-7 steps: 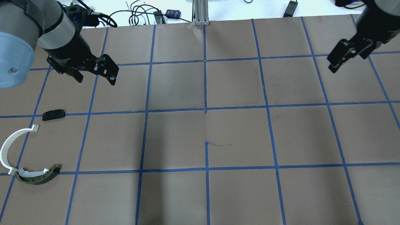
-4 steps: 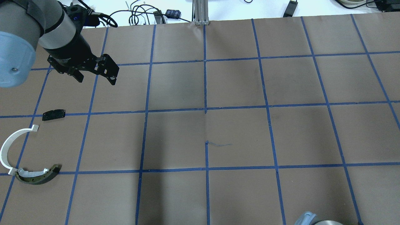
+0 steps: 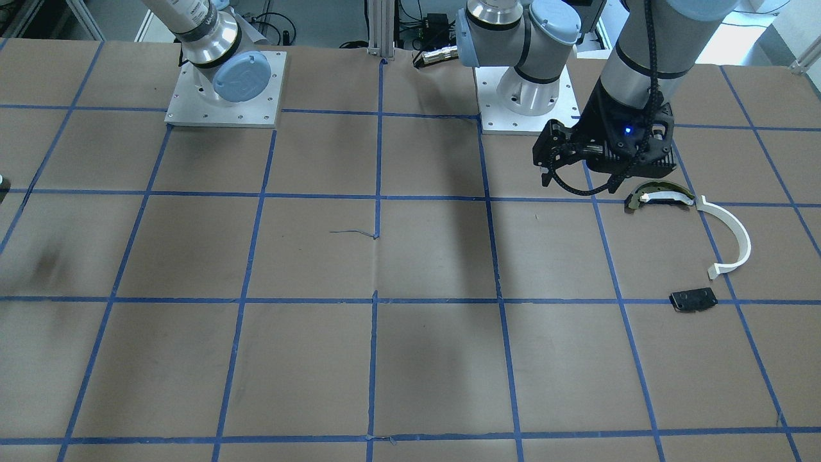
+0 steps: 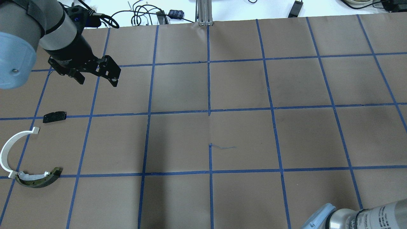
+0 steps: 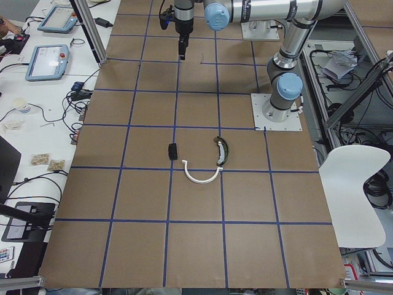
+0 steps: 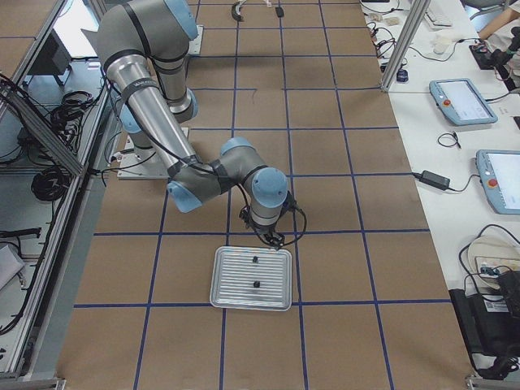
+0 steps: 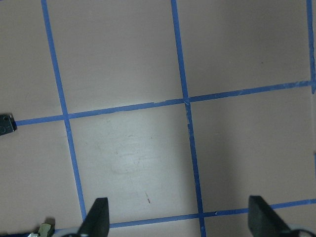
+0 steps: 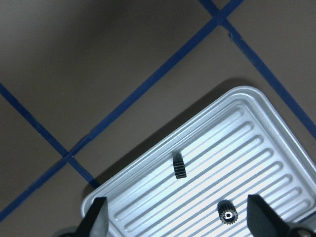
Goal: Place bearing gear from tray to pile
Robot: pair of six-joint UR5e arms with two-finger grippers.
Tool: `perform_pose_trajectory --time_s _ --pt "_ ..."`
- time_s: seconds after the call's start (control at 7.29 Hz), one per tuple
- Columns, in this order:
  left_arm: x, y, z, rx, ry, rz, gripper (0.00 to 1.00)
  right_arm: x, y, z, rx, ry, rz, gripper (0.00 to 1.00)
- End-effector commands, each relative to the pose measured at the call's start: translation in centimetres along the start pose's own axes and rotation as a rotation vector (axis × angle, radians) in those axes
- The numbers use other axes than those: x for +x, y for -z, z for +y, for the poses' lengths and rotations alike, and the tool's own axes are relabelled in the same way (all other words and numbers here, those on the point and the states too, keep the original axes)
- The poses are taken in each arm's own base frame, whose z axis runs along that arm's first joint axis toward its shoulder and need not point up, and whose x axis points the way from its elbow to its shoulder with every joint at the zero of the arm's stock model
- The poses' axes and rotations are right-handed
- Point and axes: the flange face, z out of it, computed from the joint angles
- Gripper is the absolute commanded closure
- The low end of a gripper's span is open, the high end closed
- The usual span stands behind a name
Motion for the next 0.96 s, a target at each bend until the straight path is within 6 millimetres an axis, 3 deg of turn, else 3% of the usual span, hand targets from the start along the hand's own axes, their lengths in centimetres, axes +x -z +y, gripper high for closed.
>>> perform_pose_trajectory --time_s 0.0,0.14,0.27,0.41,0.82 --pt "0.0 -0.2 -0.1 -0.004 0.0 0.001 0.0 2.0 -6.0 2.8 -0.02 0.171 0.027 0.0" --pt "0.0 0.1 0.1 0.002 0.0 0.0 0.0 2.3 -8.2 2.9 -0.014 0.211 0.004 0.0" --pt "0.0 0.0 0.0 0.0 0.0 0.0 0.0 2.0 -8.9 2.7 -0.004 0.214 -0.019 0.01" --pt "0.1 -0.2 -0.1 -0.004 0.0 0.001 0.0 0.9 -10.2 2.5 0.007 0.228 -0.042 0.04" --pt "-0.1 -0.4 -0.2 -0.005 0.003 0.006 0.0 0.4 -10.7 2.3 0.014 0.247 -0.051 0.2"
